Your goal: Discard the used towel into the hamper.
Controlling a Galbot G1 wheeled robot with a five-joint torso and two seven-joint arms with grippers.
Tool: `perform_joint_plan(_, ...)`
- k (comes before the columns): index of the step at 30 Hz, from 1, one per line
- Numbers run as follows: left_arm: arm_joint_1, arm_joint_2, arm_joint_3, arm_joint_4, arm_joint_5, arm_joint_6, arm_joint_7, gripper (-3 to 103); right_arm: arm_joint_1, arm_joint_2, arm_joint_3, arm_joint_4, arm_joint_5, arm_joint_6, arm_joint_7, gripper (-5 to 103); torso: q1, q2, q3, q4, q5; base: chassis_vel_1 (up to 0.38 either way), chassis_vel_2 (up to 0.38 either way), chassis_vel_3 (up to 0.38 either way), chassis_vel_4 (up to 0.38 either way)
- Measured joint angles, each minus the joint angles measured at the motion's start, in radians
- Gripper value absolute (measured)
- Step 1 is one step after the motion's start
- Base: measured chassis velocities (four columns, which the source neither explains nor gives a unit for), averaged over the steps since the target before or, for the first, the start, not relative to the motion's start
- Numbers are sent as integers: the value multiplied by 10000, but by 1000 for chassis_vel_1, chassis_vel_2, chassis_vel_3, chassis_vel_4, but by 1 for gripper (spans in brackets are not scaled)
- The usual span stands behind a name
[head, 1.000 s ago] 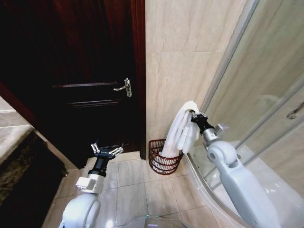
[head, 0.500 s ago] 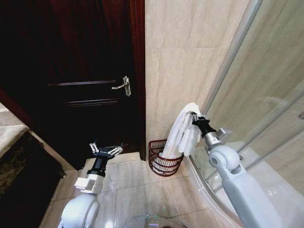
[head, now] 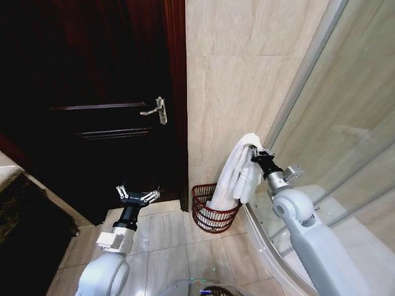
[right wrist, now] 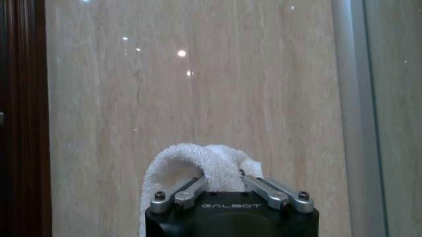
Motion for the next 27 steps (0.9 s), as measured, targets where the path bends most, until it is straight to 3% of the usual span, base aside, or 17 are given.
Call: perform_joint_plan(27, -137, -28, 156, 178, 10, -14, -38, 100, -904, 515, -50, 181, -703, 195, 26, 7, -511, -1203, -693, -2, 1, -61, 54, 62, -60)
